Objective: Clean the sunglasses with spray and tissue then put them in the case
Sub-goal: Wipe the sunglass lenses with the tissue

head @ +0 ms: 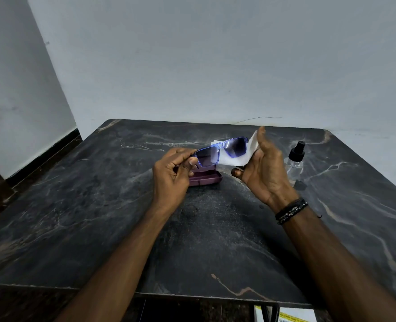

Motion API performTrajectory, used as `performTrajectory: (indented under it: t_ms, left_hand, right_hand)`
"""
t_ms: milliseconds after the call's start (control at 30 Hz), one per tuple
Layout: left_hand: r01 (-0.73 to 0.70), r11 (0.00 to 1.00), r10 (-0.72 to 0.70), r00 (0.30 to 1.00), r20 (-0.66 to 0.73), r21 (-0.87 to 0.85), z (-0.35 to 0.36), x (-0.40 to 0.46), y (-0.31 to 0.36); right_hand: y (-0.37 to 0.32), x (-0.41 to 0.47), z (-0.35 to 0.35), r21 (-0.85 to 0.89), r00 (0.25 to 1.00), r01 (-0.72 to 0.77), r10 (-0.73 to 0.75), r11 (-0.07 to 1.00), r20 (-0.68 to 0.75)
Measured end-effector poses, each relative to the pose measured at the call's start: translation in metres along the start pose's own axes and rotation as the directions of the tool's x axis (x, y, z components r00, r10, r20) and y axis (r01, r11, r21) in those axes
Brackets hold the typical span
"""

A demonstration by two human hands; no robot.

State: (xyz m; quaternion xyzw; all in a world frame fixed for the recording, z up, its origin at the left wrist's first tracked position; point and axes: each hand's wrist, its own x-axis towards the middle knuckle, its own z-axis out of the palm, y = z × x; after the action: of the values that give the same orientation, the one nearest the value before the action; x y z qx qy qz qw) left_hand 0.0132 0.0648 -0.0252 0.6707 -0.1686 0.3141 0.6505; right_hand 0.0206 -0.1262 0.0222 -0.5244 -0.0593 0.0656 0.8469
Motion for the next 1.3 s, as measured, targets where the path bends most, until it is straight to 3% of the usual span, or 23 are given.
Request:
performTrajectory:
  t_ms: [300, 567, 800, 1100, 1300]
  left_hand:
    - [-0.007, 1.000, 0.007, 1.000, -0.011, -0.012, -0.0011, 0.0013, 0.0011]
    - [-0.040, 0.999, 0.040, 0.999, 0.029, 0.001, -0.0009, -0.0004, 0.0011]
    - [-0.052, 0.998, 0.050, 0.996, 0.079, 0.024, 0.0005, -0.0015, -0.0021]
    - [-0.160, 0.982, 0.141, 0.975, 0.172, 0.103, 0.0025, -0.0034, -0.0029]
    - [-0.153, 0.982, 0.133, 0.977, 0.164, 0.115, 0.0024, -0.0039, -0.0008]
  right_hand:
    - [0.0008, -0.0009, -0.0017, 0.067, 0.999, 0.029, -0.031, 0.997, 0.034]
    - [0.0049, 0.0021, 0.0015, -0.078, 0.994, 0.051, -0.058, 0.996, -0.092]
    - [0.0071, 0.0046, -0.0023, 0.010, 0.994, 0.060, -0.059, 0.998, -0.093]
    - [0.0032, 0.0031, -0.0012, 0.268, 0.997, 0.050, -0.032, 0.962, -0.073]
    - [0.0049, 0.0045, 0.0038, 0.356, 0.983, 0.098, -0.036, 0.929, -0.178]
